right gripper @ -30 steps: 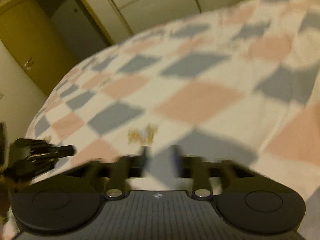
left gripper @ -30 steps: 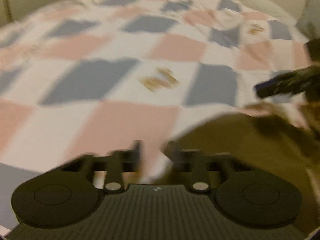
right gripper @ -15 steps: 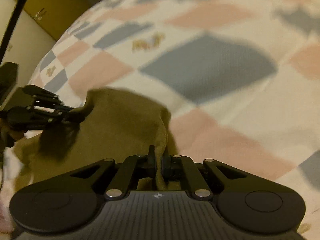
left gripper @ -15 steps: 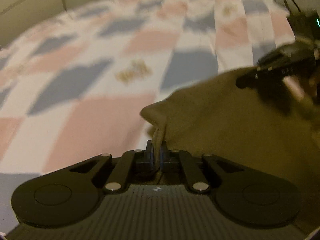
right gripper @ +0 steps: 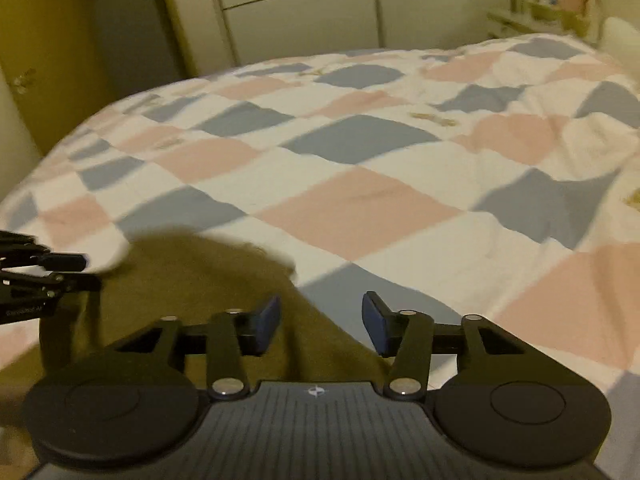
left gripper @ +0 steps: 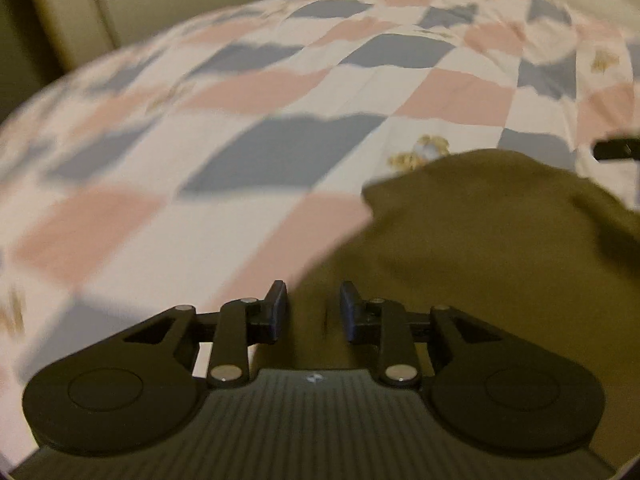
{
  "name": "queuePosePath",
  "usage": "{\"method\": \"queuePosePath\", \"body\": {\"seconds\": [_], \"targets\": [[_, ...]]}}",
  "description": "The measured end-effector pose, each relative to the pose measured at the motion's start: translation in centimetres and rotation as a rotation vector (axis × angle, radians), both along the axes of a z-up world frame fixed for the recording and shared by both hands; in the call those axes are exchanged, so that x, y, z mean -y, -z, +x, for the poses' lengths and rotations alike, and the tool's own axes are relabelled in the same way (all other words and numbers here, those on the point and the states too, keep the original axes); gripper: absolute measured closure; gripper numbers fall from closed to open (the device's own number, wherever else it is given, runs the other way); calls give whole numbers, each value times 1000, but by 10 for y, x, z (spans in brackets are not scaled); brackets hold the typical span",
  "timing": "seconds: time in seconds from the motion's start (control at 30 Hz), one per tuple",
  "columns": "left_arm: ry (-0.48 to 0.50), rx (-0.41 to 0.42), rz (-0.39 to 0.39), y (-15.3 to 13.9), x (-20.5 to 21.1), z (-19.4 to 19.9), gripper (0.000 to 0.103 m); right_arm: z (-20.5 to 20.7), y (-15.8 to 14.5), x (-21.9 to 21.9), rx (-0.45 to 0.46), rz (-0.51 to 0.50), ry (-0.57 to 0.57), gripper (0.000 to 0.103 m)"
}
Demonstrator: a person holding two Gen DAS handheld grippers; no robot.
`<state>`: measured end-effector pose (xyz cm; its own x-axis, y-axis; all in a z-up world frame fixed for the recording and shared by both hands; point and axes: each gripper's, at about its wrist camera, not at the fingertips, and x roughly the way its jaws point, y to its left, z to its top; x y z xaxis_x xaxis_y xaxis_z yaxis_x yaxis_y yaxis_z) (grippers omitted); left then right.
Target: Fold clothes
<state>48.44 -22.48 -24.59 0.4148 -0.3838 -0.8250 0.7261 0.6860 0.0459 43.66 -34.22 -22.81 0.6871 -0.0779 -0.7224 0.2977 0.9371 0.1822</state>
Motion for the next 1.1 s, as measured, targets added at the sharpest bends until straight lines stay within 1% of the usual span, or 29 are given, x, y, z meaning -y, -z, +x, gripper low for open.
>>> {"method": "queuePosePath", "body": {"seconds": [0.03,0.07,0.1,0.13,0.2,0.27,0.33,0.37,0.43,0.47,0.5,0.53,0.57,0.6,0.63,0.67,0.7,0.73,0.77,0.8,0.83,0.87,0.93,0.97,1.03,1.07,1.1], "targets": [[-22,-28,-25,-4,-18,-9,73,-14,1,3,12,27,30,39],[-44,-60,-48,-8,-38,-20,72,-29,1,7,24,53,59,39],[-66,-100,-70,-10,-58,-33,71,-48,0,10,42,101,85,39],[-90,-152,-88,-11,-81,-50,71,-65,-1,14,52,143,99,39],[-146,-263,-104,-9,-124,-90,71,-113,-1,18,63,264,136,38],[-205,-379,-105,-4,-163,-132,71,-168,5,17,54,396,190,38],[-271,-487,-114,2,-205,-171,68,-220,11,8,7,489,232,38],[-303,-537,-132,5,-219,-189,66,-247,15,0,-29,517,248,38],[-365,-636,-169,10,-249,-224,52,-298,24,-19,-110,561,277,37],[-386,-666,-182,14,-259,-240,48,-323,29,-28,-149,589,293,35],[-398,-678,-192,17,-264,-253,44,-344,34,-36,-181,618,317,32],[-399,-681,-192,21,-267,-263,45,-364,38,-43,-209,637,345,30],[-394,-672,-178,27,-267,-270,47,-384,42,-50,-229,654,366,30],[-390,-659,-162,31,-264,-275,55,-397,45,-56,-235,675,375,27],[-377,-644,-155,33,-260,-279,73,-407,48,-60,-233,700,380,21],[-361,-630,-149,33,-258,-283,85,-415,54,-65,-232,719,384,19],[-348,-619,-140,31,-258,-286,100,-416,57,-70,-234,723,374,19],[-336,-608,-131,30,-257,-289,100,-417,60,-74,-237,725,363,26],[-323,-597,-122,28,-257,-292,101,-416,61,-79,-235,719,339,36],[-310,-586,-112,27,-257,-296,101,-412,64,-83,-246,722,308,70],[-298,-574,-103,26,-257,-299,101,-409,66,-86,-264,735,281,99],[-285,-563,-94,24,-256,-302,101,-406,64,-85,-265,733,266,99],[-260,-541,-76,21,-256,-309,101,-408,48,-89,-245,670,226,99],[-247,-529,-67,20,-256,-312,101,-414,39,-90,-235,655,214,100],[-222,-507,-48,17,-255,-318,100,-426,25,-83,-223,640,229,100],[-209,-496,-39,16,-255,-322,100,-432,24,-81,-232,624,239,101],[-196,-482,6,23,-249,-325,99,-438,23,-78,-243,606,248,101]]}}
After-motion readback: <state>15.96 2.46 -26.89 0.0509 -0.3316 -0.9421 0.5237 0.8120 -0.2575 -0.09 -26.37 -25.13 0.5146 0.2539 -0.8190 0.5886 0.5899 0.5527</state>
